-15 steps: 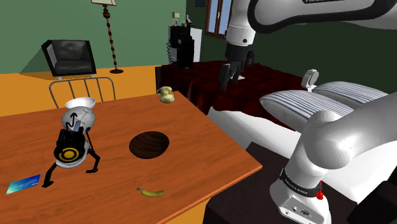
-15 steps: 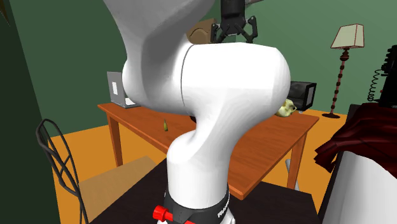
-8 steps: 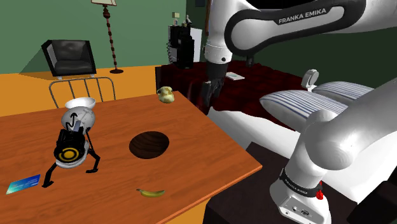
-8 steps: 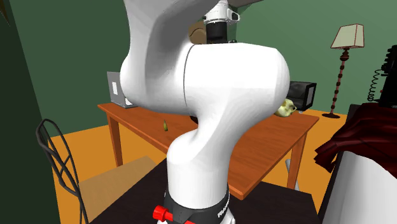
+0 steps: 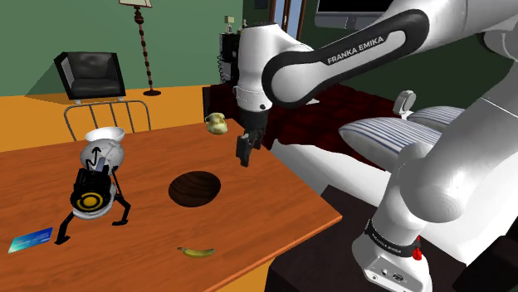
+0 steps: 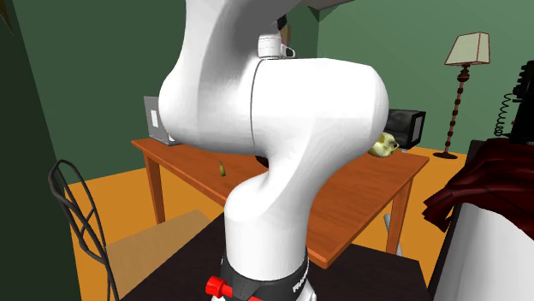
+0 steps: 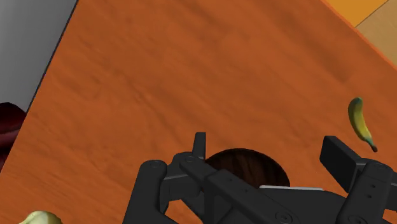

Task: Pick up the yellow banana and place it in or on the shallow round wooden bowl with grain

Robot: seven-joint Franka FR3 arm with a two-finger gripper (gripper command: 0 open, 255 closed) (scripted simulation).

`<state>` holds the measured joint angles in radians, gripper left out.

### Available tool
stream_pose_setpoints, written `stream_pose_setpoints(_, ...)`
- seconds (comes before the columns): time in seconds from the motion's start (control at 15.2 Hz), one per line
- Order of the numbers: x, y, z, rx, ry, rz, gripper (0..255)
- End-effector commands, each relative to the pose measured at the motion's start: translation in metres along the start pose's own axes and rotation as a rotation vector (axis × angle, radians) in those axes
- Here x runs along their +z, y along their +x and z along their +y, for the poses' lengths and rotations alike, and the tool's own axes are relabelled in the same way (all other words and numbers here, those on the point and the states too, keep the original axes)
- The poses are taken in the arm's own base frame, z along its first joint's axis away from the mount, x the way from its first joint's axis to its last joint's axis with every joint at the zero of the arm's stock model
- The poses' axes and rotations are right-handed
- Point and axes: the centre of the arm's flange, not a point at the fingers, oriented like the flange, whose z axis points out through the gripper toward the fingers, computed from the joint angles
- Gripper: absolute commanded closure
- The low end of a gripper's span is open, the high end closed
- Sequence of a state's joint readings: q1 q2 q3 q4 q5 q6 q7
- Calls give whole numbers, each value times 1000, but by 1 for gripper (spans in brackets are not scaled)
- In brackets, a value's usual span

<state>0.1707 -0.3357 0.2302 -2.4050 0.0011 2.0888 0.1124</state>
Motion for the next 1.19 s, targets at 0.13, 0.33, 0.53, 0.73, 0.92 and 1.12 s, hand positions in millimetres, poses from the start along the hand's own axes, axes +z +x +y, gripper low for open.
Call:
stream_pose_setpoints(0.13, 34, 20, -39, -78, 1, -5, 0)
stream_pose_setpoints(0.33, 58, 32, -69, -135, 1, -10, 0)
stream_pose_setpoints(0.53, 81, 42, -99, -192, 1, -15, 0)
stream_pose_setpoints(0.73, 105, 51, -131, -249, 1, -20, 0)
stream_pose_setpoints(0.92, 128, 57, -162, -307, 1, -25, 0)
stream_pose_setpoints(1.12, 152, 62, -194, -364, 1, -30, 0)
